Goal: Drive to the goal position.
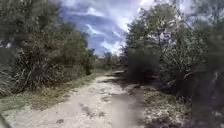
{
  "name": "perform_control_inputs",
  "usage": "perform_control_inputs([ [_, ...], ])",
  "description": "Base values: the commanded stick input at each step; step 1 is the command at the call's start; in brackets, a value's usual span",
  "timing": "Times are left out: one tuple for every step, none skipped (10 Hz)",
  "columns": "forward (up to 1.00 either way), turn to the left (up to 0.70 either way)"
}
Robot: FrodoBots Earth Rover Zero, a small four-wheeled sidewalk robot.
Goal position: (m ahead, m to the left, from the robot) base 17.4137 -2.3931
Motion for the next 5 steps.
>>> perform_control_inputs([
  [0.70,0.00],
  [0.70,0.29],
  [0.70,0.35],
  [0.70,0.12],
  [0.70,0.04],
])
